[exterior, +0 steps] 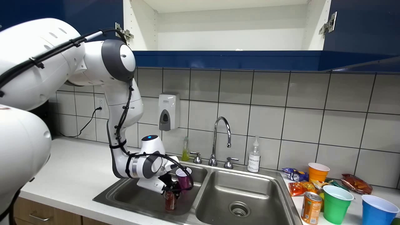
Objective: Put the Coca Cola can inside the open cabinet
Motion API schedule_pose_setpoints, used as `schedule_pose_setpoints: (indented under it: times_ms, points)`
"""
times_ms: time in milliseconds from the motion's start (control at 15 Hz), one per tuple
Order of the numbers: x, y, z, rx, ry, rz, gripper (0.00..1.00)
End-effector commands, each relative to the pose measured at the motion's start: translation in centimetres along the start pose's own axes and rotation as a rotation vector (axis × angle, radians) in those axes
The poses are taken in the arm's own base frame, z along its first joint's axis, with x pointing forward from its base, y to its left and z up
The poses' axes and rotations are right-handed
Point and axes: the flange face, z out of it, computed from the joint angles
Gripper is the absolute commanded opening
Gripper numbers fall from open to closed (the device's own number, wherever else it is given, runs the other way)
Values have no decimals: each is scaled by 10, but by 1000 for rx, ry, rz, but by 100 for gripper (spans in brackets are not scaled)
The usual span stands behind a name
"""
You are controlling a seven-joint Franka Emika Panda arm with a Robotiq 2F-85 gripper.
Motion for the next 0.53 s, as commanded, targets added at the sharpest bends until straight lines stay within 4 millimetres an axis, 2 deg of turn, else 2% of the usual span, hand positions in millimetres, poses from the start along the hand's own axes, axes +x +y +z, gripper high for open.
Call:
schedule_pose_setpoints:
  times_ms: [0,467]
  points:
    - [4,-3,1,-10,25,23,100]
    - [6,-4,2,-17,31,34,100]
